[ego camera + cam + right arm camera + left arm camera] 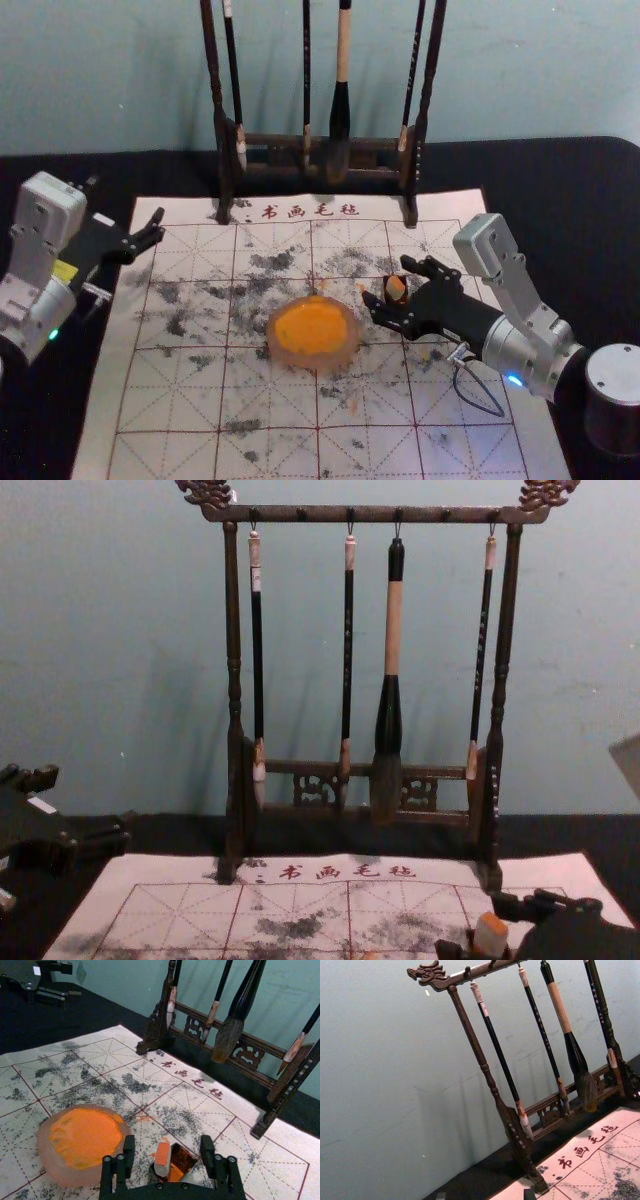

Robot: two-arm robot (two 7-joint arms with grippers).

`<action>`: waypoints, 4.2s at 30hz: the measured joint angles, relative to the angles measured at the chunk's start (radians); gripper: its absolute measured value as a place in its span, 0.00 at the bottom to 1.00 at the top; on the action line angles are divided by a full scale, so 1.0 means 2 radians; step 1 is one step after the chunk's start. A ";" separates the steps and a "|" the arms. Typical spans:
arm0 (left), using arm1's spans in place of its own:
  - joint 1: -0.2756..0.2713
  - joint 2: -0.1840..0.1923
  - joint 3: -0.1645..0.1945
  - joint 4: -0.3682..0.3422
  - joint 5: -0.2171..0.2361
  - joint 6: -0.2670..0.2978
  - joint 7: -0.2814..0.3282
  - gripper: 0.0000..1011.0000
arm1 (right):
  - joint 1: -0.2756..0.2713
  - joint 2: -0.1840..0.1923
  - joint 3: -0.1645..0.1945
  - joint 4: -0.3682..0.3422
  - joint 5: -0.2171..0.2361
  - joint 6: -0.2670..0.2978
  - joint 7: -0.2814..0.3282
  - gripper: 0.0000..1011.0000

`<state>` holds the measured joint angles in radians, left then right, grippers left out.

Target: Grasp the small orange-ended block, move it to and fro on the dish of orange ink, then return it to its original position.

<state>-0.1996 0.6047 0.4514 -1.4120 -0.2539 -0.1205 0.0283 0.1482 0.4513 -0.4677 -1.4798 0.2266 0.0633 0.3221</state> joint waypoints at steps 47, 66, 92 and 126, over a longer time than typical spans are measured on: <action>0.000 0.000 0.000 0.000 0.000 0.000 0.000 0.99 | -0.011 -0.007 0.043 -0.035 0.021 0.024 0.018 0.11; 0.000 0.000 0.000 0.000 0.000 0.000 0.000 0.99 | 0.079 0.002 0.029 -0.005 0.077 0.064 0.118 0.11; 0.000 0.000 0.000 0.000 0.000 0.000 0.000 0.99 | 0.180 -0.016 -0.075 0.108 0.097 0.064 0.240 0.11; 0.000 0.000 0.000 0.000 0.000 0.000 0.000 0.99 | 0.239 -0.027 -0.146 0.177 0.072 0.043 0.249 0.11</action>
<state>-0.1995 0.6047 0.4514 -1.4120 -0.2539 -0.1205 0.0283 0.6258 0.3977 -0.7595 -1.1249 0.3710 0.1500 0.8201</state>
